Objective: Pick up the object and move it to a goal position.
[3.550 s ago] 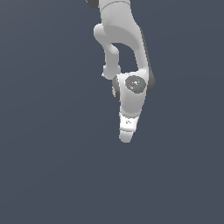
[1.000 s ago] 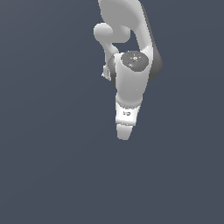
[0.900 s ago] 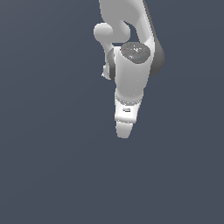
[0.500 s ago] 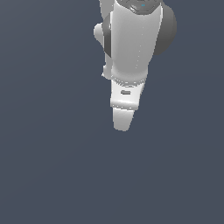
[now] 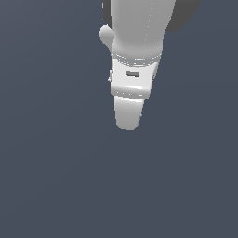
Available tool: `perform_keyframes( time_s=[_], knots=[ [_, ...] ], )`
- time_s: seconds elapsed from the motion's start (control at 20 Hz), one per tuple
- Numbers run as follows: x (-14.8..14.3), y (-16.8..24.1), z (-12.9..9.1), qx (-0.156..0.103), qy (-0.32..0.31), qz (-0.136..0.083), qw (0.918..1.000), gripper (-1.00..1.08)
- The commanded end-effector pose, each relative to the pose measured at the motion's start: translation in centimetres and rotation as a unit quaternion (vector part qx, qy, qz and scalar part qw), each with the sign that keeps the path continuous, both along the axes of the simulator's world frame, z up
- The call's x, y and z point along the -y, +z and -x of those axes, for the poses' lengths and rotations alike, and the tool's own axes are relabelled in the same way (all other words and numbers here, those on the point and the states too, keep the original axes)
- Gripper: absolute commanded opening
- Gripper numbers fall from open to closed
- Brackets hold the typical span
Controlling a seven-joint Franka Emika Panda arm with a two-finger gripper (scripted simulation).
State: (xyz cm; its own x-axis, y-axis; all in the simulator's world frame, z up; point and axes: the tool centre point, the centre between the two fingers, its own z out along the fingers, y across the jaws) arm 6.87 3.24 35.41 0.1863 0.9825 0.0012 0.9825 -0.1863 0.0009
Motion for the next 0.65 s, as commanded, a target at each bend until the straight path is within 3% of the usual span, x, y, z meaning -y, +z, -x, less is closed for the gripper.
perform_keyframes(
  time_s=[0.0,0.6],
  knots=[
    [0.1,0.9,-0.3,-0.001,0.000,0.000,1.0000,-1.00],
    [0.3,2.1,-0.7,-0.001,0.000,0.001,1.0000,-1.00]
  ],
)
